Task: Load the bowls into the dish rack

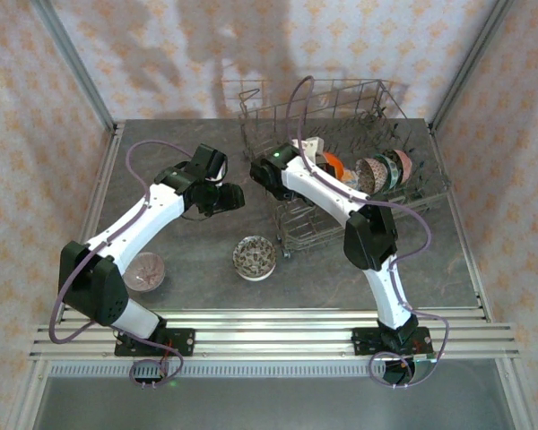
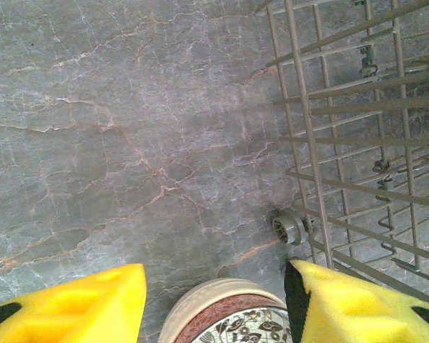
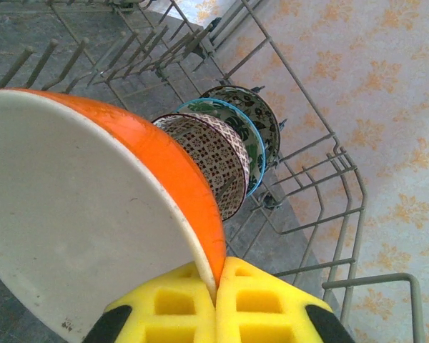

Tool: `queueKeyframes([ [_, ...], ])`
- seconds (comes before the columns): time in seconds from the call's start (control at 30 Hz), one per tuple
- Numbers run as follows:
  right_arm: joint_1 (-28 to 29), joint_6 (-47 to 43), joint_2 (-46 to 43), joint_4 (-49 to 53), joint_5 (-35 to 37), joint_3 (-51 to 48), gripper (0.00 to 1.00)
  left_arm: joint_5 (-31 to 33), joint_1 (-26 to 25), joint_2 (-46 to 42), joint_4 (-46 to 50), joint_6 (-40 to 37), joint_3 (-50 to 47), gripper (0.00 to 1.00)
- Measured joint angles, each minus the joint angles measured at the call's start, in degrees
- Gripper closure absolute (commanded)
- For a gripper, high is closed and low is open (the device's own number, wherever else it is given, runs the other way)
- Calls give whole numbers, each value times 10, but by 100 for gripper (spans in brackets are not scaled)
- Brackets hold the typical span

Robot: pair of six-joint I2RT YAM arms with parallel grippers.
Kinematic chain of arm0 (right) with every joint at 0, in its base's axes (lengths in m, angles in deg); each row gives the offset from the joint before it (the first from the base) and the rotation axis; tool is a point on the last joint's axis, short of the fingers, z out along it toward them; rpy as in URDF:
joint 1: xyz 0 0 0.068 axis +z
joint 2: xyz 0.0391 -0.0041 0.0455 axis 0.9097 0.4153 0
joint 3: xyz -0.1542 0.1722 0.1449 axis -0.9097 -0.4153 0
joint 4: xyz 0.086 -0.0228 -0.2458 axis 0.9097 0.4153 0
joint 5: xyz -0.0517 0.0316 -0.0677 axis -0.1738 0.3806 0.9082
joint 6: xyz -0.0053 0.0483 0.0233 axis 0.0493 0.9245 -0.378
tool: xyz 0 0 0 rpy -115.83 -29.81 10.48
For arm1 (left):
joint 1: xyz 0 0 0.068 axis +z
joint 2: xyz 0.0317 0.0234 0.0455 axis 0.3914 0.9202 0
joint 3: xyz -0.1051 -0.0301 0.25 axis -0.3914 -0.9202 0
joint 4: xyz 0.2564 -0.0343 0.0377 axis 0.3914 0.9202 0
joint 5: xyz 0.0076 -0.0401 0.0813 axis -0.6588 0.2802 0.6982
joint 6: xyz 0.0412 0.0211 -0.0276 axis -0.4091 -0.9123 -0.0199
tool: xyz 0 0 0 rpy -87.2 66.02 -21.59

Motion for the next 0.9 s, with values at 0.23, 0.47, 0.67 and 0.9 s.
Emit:
queueKeyframes([
  [0.23, 11, 0, 0, -3, 11, -12, 95, 0, 0, 0, -1, 0, -4, 45],
  [0.47, 14, -2, 0, -1, 15, -13, 86, 0, 0, -1, -1, 0, -7, 45],
  [0.67, 16, -30, -2, 0, 7, -17, 67, 1, 0, -1, -2, 0, -8, 45],
  [0.9, 16, -85, -18, -16, -16, -38, 55, 2, 0, -1, -5, 2, -8, 45],
])
